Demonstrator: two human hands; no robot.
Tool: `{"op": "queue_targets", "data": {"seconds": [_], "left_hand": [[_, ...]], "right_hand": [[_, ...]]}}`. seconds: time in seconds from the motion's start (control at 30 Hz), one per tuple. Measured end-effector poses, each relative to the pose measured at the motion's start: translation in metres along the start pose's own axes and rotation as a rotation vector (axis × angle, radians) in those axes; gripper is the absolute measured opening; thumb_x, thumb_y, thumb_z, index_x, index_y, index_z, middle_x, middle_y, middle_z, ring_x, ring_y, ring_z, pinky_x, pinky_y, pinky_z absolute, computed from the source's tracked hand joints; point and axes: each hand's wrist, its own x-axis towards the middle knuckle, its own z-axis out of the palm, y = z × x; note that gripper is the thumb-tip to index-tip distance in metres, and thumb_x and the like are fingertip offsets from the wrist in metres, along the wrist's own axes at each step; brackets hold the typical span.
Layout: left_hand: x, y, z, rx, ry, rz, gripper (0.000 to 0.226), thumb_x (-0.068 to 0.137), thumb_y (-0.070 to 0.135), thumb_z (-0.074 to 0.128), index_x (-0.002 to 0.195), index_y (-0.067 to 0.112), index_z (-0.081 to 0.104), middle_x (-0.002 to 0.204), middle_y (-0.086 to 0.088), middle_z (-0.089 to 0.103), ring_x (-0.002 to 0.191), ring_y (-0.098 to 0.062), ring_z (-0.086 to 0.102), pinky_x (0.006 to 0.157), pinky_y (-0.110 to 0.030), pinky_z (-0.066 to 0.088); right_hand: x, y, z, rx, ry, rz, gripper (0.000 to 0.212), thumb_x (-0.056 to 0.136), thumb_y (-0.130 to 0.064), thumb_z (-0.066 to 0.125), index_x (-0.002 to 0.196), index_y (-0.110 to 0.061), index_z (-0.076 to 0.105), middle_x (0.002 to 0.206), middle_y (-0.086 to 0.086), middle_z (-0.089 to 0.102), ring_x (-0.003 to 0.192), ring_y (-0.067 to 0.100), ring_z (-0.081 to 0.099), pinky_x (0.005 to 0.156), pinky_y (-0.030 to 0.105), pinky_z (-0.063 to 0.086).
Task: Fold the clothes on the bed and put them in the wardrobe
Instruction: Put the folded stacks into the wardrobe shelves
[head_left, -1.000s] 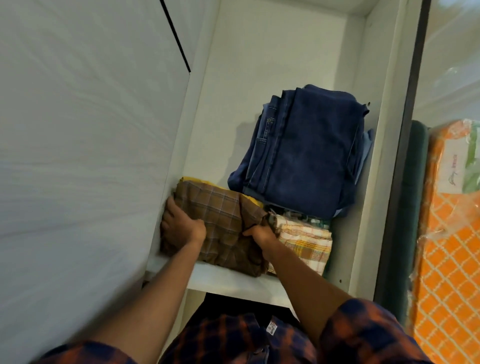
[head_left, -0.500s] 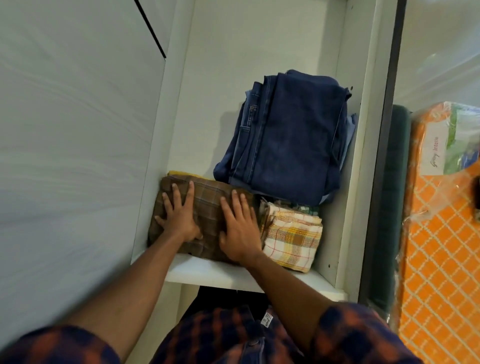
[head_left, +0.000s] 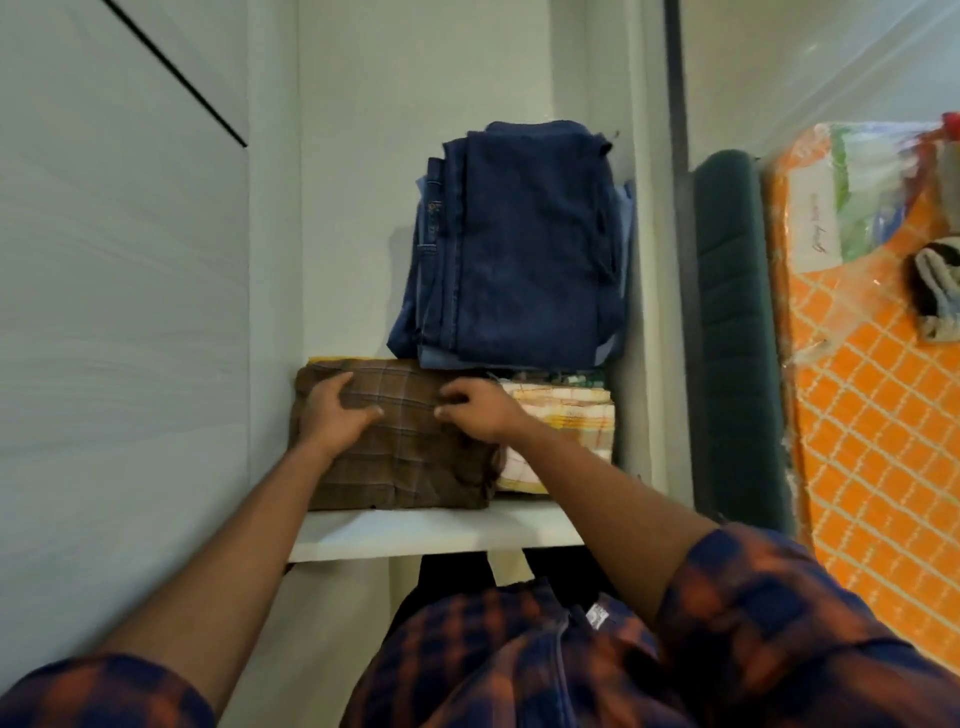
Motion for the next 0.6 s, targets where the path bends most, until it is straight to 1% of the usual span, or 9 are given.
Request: {"op": "queue_targets", "data": {"seconds": [0.03,0.07,0.1,0.2,0.27,0.33,0.47,0.53,0.6], "left_hand": [[-0.008,0.008,-0.004,-0.138,0.049,-0.007,0.063,0.084,0.025,0.08,0.141,0.018,0.054,0.145,-0.011,0.051,0.124,-0.026,0.051,0.103,-0.038,0.044],[-0.015,0.015,-0.008,-0.249,0.078,-0.041,0.047,0.09,0.021,0.074,0.134,0.014,0.06,0.136,-0.01,0.058,0.113,-0.022,0.055,0.095,-0.034,0.045],[-0.019,0.02,-0.012,-0.327,0.091,-0.076,0.037,0.094,0.019,0.069,0.13,0.013,0.062,0.13,-0.011,0.062,0.107,-0.02,0.055,0.09,-0.033,0.046],[-0.042,0.04,-0.009,-0.383,0.063,-0.086,0.022,0.098,0.018,0.062,0.12,0.017,0.064,0.12,-0.011,0.067,0.1,-0.02,0.061,0.082,-0.036,0.05],[-0.059,0.057,0.003,-0.355,0.054,-0.008,0.018,0.098,0.017,0.062,0.115,0.02,0.065,0.116,-0.012,0.07,0.094,-0.018,0.065,0.074,-0.031,0.051],[-0.08,0.078,0.023,-0.281,0.062,0.1,0.016,0.097,0.015,0.063,0.11,0.023,0.066,0.111,-0.011,0.071,0.093,-0.02,0.067,0.075,-0.032,0.053],[-0.135,0.138,0.093,-0.211,0.028,0.253,0.016,0.094,0.014,0.067,0.095,0.03,0.068,0.096,-0.003,0.074,0.094,-0.025,0.071,0.083,-0.043,0.055],[-0.161,0.173,0.128,-0.2,-0.007,0.35,0.018,0.095,0.012,0.065,0.098,0.029,0.069,0.095,-0.005,0.074,0.091,-0.023,0.071,0.082,-0.042,0.056],[-0.185,0.212,0.167,-0.17,-0.032,0.466,0.014,0.096,0.01,0.064,0.101,0.021,0.07,0.091,-0.008,0.074,0.085,-0.022,0.071,0.079,-0.041,0.058]], "right_hand": [[-0.011,0.002,-0.012,0.034,0.052,0.001,0.047,0.096,-0.035,0.067,0.14,-0.02,0.058,0.143,0.003,0.057,0.13,0.022,0.054,0.109,0.035,0.043],[-0.019,0.003,-0.025,0.055,0.087,-0.002,0.044,0.095,-0.035,0.067,0.136,-0.02,0.061,0.137,0.002,0.062,0.125,0.021,0.057,0.106,0.035,0.046],[-0.027,0.004,-0.036,0.059,0.109,-0.004,0.043,0.095,-0.036,0.067,0.135,-0.02,0.062,0.134,0.002,0.065,0.121,0.02,0.059,0.103,0.035,0.047],[-0.065,0.021,-0.073,0.04,0.187,-0.068,0.038,0.096,-0.035,0.067,0.13,-0.02,0.065,0.121,-0.002,0.069,0.114,0.018,0.063,0.096,0.032,0.049],[-0.096,0.041,-0.099,0.069,0.226,-0.106,0.034,0.096,-0.035,0.066,0.126,-0.021,0.066,0.105,-0.009,0.068,0.105,0.015,0.064,0.092,0.03,0.049],[-0.126,0.069,-0.123,0.085,0.261,-0.138,0.032,0.096,-0.036,0.065,0.125,-0.023,0.066,0.093,-0.012,0.066,0.098,0.013,0.064,0.089,0.03,0.05],[-0.182,0.15,-0.175,0.088,0.321,-0.172,0.028,0.097,-0.03,0.064,0.123,-0.021,0.068,0.096,0.003,0.073,0.093,0.019,0.067,0.087,0.034,0.051],[-0.201,0.193,-0.197,0.051,0.342,-0.131,0.027,0.096,-0.031,0.063,0.121,-0.022,0.069,0.098,0.0,0.073,0.094,0.018,0.067,0.088,0.033,0.051],[-0.222,0.242,-0.218,0.033,0.373,-0.034,0.028,0.095,-0.033,0.064,0.122,-0.024,0.069,0.103,-0.004,0.07,0.1,0.017,0.065,0.091,0.031,0.049]]}}
